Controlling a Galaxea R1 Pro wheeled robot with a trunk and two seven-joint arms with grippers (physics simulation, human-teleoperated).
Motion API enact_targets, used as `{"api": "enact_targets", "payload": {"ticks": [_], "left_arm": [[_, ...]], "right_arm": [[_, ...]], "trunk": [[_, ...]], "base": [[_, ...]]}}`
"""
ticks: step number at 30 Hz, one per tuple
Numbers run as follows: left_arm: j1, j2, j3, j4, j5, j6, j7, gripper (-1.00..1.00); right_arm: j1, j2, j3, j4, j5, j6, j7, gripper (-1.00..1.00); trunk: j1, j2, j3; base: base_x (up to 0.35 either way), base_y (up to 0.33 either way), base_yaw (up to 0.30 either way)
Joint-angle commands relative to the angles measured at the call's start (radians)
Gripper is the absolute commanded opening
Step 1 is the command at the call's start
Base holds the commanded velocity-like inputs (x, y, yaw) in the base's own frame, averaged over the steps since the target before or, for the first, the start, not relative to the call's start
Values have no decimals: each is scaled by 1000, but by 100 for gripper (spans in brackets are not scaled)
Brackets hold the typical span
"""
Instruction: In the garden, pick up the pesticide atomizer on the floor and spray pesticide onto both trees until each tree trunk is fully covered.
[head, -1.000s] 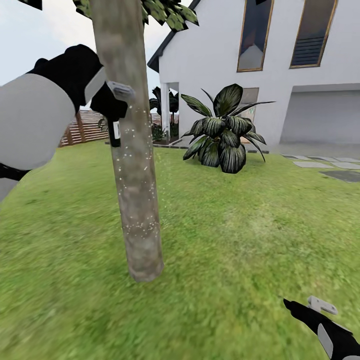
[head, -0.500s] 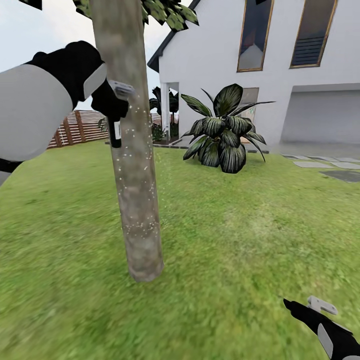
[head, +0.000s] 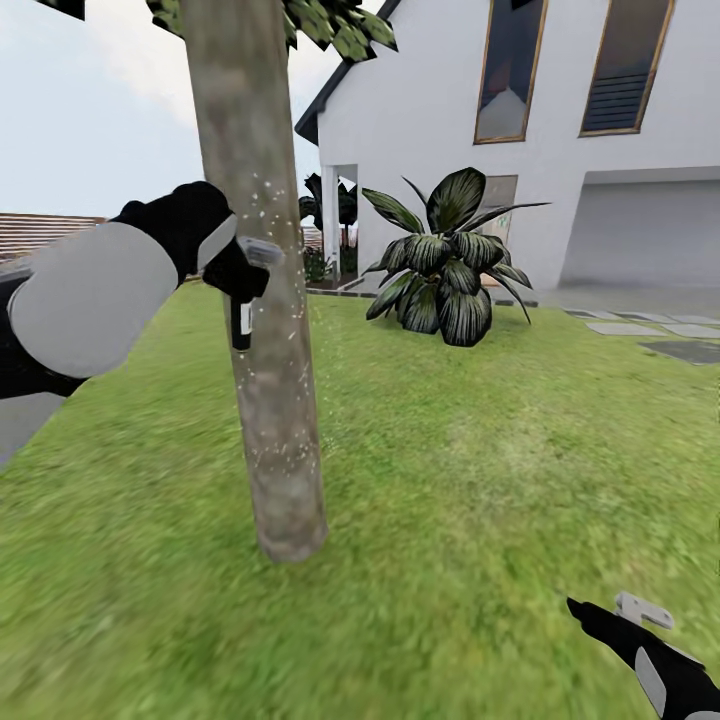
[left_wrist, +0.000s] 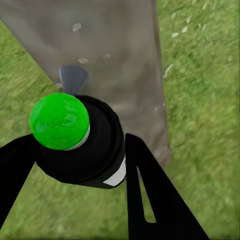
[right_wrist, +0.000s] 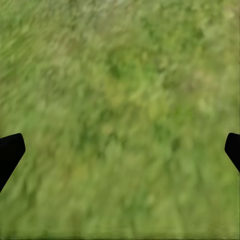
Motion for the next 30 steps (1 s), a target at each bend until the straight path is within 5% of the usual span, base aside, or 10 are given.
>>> {"api": "enact_targets", "payload": {"ticks": [1,15,23,30], "left_arm": [[10,-1,-1,0,-1,-1,0,-100],[193,-1,0,-2,0,-20,1,-100],[336,-1,0,-5,1,-141,4,-100],[406,0,2,-7,1,-231,7,-100]], "right_arm": [[0,0,0,0,1,0,0,100],[0,0,0,0,1,0,0,100],[0,0,0,0,1,0,0,100],[0,0,0,0,1,0,0,100]], "trunk": [[0,0,0],[0,0,0],[0,0,0],[0,0,0]], "base": [[-278,0,0],[-72,0,0],[0,0,0],[0,0,0]]}}
